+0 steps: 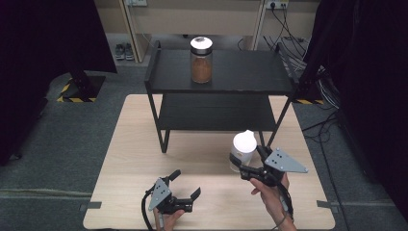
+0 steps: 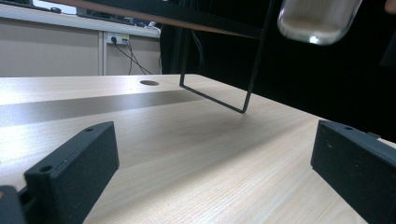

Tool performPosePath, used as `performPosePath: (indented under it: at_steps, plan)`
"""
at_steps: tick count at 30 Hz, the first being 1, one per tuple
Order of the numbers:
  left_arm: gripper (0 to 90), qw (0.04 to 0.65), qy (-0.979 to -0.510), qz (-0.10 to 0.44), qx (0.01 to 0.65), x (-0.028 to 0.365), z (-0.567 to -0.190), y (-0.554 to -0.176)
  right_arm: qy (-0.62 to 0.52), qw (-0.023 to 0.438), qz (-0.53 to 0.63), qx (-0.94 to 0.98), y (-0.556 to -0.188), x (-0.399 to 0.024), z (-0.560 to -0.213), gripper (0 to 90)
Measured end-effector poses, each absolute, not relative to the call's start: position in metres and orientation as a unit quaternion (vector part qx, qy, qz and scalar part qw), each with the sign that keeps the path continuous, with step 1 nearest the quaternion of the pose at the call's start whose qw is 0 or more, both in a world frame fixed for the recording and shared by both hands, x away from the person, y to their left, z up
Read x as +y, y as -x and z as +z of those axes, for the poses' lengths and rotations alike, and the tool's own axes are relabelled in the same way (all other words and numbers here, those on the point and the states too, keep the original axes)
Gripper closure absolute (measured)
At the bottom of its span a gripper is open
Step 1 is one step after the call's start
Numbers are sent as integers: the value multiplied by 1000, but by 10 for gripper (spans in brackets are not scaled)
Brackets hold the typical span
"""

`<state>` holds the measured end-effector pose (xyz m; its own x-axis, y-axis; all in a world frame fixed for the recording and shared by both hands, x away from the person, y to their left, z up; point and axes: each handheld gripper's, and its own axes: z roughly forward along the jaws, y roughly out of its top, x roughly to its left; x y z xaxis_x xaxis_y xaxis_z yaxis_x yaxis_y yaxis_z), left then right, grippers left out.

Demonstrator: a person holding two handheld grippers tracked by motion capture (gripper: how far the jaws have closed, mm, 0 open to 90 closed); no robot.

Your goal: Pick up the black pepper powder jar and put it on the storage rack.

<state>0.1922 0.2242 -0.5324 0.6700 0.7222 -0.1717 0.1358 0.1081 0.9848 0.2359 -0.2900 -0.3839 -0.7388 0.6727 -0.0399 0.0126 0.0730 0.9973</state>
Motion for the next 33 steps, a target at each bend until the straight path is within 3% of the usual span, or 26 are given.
performPosePath:
  at_steps: [6,33]
  plan:
    - [5,662,-630,221,341,224,-532,-192,-244,245,643,684,-245,-291,-357,307]
    - [5,663,-628,220,343,225,-533,-192,-226,258,646,682,-280,-277,-245,308]
